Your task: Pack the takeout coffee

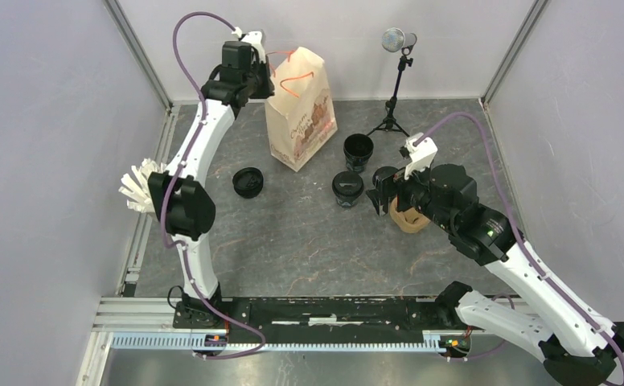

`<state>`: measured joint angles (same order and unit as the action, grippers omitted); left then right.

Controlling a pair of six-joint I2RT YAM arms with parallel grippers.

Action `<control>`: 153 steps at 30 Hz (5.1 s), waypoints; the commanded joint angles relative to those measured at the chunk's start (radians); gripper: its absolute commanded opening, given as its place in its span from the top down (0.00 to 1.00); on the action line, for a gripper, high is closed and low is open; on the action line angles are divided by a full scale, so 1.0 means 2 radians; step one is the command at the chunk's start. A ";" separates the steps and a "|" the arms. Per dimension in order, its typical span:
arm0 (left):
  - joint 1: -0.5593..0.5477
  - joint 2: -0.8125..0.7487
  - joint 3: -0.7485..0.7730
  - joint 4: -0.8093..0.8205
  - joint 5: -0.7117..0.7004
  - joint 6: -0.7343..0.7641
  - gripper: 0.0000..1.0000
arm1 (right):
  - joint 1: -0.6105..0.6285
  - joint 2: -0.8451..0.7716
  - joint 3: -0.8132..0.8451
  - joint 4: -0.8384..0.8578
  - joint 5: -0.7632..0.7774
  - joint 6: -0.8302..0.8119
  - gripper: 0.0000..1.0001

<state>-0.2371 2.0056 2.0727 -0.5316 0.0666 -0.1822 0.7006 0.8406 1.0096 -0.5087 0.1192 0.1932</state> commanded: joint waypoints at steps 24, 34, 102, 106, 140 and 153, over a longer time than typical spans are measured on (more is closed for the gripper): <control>-0.047 -0.394 -0.240 -0.197 -0.029 -0.028 0.97 | 0.001 -0.005 0.054 -0.043 0.032 0.028 0.03; -0.047 -0.510 -0.405 -0.158 0.107 0.002 0.96 | 0.001 0.013 0.065 -0.042 0.045 0.028 0.03; -0.047 -0.654 -0.440 -0.261 -0.162 -0.066 0.02 | -0.309 0.261 0.015 -0.117 0.082 0.435 0.40; -0.047 -0.653 -0.436 -0.261 -0.161 -0.068 0.02 | -0.311 0.274 0.012 -0.113 0.069 0.434 0.41; -0.047 -0.672 -0.442 -0.280 -0.190 -0.063 0.01 | -0.316 0.334 0.053 -0.146 0.072 0.430 0.56; -0.047 -0.678 -0.447 -0.280 -0.178 -0.058 0.01 | -0.318 0.318 0.083 -0.161 0.073 0.401 0.60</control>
<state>-0.3313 0.6598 1.1831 -1.1019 -0.2878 -0.2752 0.0711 1.5028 1.1275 -0.8291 0.2523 1.0069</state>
